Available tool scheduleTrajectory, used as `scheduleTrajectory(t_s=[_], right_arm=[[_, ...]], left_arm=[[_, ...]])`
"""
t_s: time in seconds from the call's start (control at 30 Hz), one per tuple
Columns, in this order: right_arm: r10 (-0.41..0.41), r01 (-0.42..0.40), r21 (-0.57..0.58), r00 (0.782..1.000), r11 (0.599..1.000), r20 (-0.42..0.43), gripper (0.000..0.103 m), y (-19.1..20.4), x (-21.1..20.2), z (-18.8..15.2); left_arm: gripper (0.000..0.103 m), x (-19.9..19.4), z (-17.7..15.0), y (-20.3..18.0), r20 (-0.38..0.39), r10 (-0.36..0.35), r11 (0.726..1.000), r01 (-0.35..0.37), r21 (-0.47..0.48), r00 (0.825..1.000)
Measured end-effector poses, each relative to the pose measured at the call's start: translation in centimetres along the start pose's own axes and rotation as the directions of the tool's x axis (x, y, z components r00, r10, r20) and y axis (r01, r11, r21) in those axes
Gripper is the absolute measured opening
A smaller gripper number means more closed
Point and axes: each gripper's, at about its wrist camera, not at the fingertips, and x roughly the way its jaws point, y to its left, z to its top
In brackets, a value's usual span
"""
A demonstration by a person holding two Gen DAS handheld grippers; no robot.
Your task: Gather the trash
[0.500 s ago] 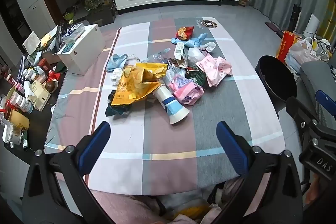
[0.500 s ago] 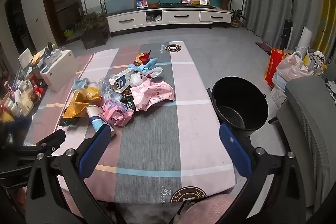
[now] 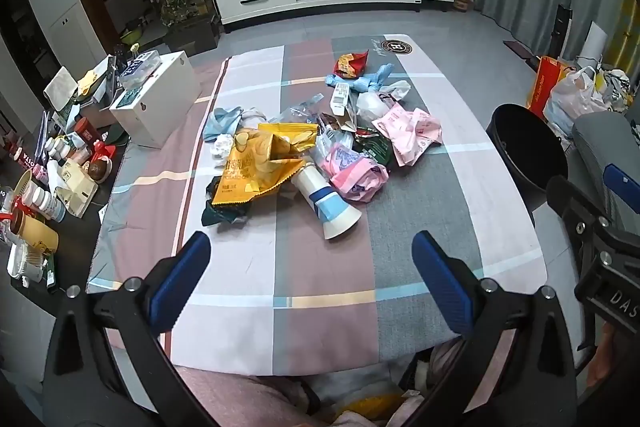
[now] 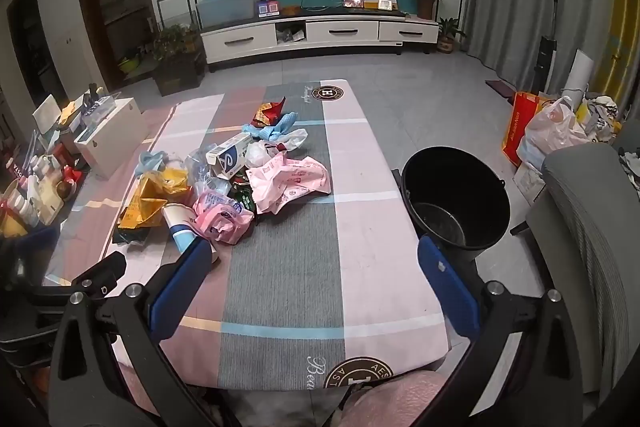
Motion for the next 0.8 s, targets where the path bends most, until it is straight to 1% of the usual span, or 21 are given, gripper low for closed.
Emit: scheduleTrajectory(t_s=[0.8], right_arm=[[-0.002, 0.002, 0.002, 1.000, 1.000, 0.003, 0.100, -0.19, -0.31, 0.11]], left_arm=[[0.100, -0.48, 0.08, -0.40, 0.010, 0.002, 1.000, -0.002, 0.011, 1.000]])
